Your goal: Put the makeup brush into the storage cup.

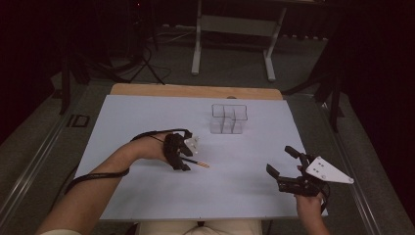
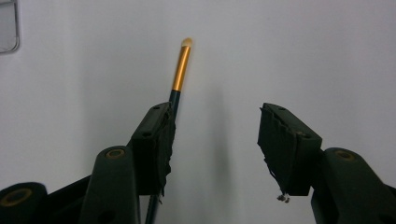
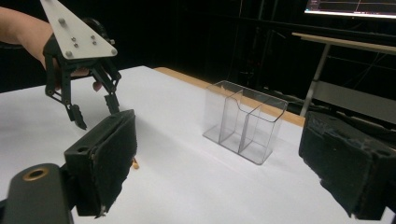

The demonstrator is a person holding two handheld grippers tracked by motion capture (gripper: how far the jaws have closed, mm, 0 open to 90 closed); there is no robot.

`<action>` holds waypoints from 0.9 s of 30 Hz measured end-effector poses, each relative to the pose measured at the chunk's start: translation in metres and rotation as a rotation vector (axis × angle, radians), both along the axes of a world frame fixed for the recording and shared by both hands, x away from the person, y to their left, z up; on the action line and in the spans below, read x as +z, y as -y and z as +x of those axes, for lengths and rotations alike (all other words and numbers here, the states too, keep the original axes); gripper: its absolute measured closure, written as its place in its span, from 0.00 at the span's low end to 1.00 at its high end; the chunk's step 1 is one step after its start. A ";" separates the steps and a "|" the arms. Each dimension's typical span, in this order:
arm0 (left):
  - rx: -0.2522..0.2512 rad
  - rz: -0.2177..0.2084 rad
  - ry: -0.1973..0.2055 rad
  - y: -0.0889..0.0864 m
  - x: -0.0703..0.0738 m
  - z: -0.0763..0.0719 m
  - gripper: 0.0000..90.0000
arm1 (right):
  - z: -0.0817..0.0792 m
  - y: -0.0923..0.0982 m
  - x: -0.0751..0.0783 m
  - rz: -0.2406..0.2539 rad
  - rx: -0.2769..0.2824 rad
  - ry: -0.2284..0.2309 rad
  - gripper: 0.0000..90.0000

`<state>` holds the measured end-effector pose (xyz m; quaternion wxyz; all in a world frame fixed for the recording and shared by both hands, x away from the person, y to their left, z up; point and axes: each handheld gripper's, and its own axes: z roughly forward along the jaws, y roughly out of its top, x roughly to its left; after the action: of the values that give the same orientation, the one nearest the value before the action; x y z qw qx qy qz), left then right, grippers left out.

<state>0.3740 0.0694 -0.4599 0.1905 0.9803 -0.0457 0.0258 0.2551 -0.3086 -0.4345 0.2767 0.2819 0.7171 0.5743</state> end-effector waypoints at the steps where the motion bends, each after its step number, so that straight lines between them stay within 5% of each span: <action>1: -0.002 0.003 0.002 0.001 -0.001 0.001 0.52 | 0.000 0.000 0.000 0.000 0.000 0.000 0.13; 6: -0.008 0.016 0.022 0.004 -0.007 0.003 0.54 | 0.000 0.000 0.000 -0.002 0.002 -0.001 0.13; 17: -0.049 0.051 -0.019 0.012 -0.019 0.012 0.62 | 0.000 0.000 -0.001 -0.003 0.006 -0.006 0.13; 27: -0.080 0.092 -0.003 0.020 -0.027 0.020 0.67 | 0.001 -0.001 -0.001 -0.005 0.007 -0.009 0.13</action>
<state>0.3937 0.0491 -0.4866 0.1464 0.9854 -0.0855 0.0145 0.2556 -0.3077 -0.4355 0.2724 0.2813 0.7206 0.5722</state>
